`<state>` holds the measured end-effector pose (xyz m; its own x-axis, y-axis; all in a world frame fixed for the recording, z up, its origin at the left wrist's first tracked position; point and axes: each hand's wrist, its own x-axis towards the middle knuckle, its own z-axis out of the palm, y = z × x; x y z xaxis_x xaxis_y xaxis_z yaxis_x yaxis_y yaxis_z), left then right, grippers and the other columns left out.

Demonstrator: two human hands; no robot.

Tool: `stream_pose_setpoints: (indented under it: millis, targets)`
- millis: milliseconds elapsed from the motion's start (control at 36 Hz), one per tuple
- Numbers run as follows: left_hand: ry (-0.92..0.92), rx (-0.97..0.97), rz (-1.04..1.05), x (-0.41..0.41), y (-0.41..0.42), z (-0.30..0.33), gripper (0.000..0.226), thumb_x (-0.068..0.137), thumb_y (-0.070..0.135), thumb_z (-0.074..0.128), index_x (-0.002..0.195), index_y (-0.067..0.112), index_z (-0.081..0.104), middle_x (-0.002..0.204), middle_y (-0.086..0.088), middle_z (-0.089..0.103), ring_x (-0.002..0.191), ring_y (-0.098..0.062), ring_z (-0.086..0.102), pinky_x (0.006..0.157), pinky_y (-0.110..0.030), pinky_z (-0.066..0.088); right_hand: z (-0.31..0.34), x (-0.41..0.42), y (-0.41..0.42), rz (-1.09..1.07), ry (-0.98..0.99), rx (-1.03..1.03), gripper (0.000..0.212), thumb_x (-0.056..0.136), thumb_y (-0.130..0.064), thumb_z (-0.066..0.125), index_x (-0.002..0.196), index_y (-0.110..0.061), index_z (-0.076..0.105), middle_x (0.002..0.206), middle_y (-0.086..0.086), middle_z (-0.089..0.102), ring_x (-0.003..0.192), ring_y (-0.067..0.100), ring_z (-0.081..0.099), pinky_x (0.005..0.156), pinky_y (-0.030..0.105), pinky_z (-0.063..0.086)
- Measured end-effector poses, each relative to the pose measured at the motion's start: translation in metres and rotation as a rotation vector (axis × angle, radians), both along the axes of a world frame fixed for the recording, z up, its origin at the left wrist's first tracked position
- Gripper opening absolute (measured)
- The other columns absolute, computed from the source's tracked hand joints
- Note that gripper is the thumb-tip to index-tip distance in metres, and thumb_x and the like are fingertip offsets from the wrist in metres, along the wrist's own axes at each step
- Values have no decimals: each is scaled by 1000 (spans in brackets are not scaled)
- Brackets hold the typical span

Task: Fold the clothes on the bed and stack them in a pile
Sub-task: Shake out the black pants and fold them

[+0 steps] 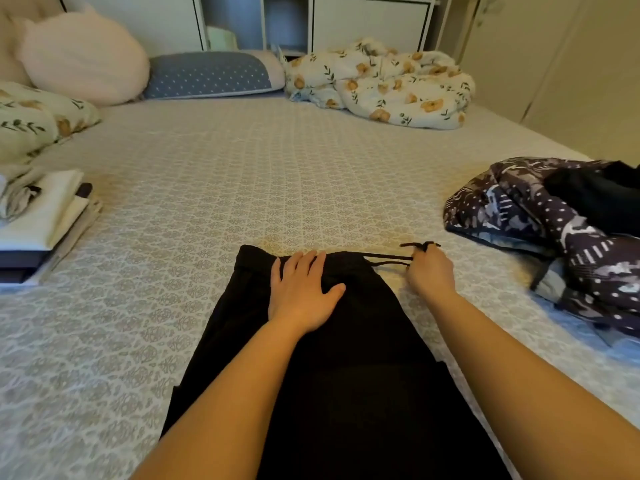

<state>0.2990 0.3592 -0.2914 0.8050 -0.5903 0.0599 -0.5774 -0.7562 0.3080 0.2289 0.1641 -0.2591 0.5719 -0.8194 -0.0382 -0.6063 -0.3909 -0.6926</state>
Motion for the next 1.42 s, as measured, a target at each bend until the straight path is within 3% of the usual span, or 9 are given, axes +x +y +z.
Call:
stream_pose_setpoints:
  millis: [194, 278, 500, 694, 806, 944, 1111, 1194, 1417]
  targets:
    - [857, -961, 138, -20, 41, 30, 44, 100, 44, 38, 143, 37, 39, 152, 9, 32, 139, -12, 30, 117, -40, 24, 12, -31, 84, 482, -104, -548, 21, 97, -15, 42, 106, -6, 58, 110, 9, 54, 102, 26, 45, 78, 29, 32]
    - [902, -1098, 194, -38, 62, 34, 44, 100, 46, 37, 143, 35, 38, 149, 10, 37, 129, -4, 40, 107, -28, 33, 3, -44, 117, 731, 124, -592, 31, 97, -24, 43, 126, -17, 54, 133, 2, 44, 118, 24, 41, 93, 34, 37]
    - [226, -534, -141, -107, 121, 45, 54, 96, 26, 51, 146, 36, 32, 147, 17, 37, 133, 4, 32, 102, -9, 22, 4, -92, 167, 884, 174, -491, 58, 97, -37, 45, 150, -25, 24, 159, -1, 10, 134, 25, 34, 103, 38, 38]
    - [25, -36, -342, -162, 165, 18, 66, 93, 58, 38, 150, 33, 17, 158, 16, 10, 144, 1, 3, 116, -24, -9, 1, -154, 174, 928, 39, -737, 39, 96, -40, 45, 131, -24, 54, 135, -6, 50, 122, 14, 44, 96, 28, 33]
    - [-70, 302, -396, -171, 186, 11, 92, 78, 82, 29, 152, 34, 2, 157, 14, -10, 145, -8, -13, 114, -38, -16, -6, -188, 173, 1059, 88, -671, 51, 94, -55, 41, 134, -27, 53, 143, -7, 46, 135, 11, 35, 109, 29, 22]
    - [-131, 279, -361, -179, 211, 14, 65, 95, 54, 41, 151, 35, 14, 160, 10, 8, 147, -9, 1, 117, -32, -5, -14, -225, 155, 1161, 323, -744, 74, 87, -69, 32, 151, -33, 19, 157, -13, 7, 146, 8, 3, 117, 30, -1]
    - [-97, 199, -170, -176, 237, 24, 60, 92, 16, 54, 147, 29, 34, 155, 5, 29, 140, -14, 32, 109, -26, 30, -4, -236, 129, 913, 444, -777, 66, 90, -20, 54, 149, -29, 26, 156, -8, 24, 143, 9, 23, 110, 25, 28]
    - [-25, 90, -68, -175, 232, 42, 47, 88, 7, 51, 128, 30, 57, 123, -2, 62, 105, -21, 59, 82, -29, 46, 8, -236, 122, 790, 442, -705, 59, 88, -16, 56, 142, -31, 39, 145, -2, 45, 127, 18, 48, 93, 29, 44]
    - [224, 187, -217, -149, 226, 108, 13, 92, 14, 59, 86, 25, 63, 83, 1, 63, 77, -16, 56, 65, -25, 38, 70, -227, 113, 865, 423, -327, 21, 96, -9, 50, 90, -28, 57, 92, 2, 61, 82, 19, 55, 67, 29, 40]
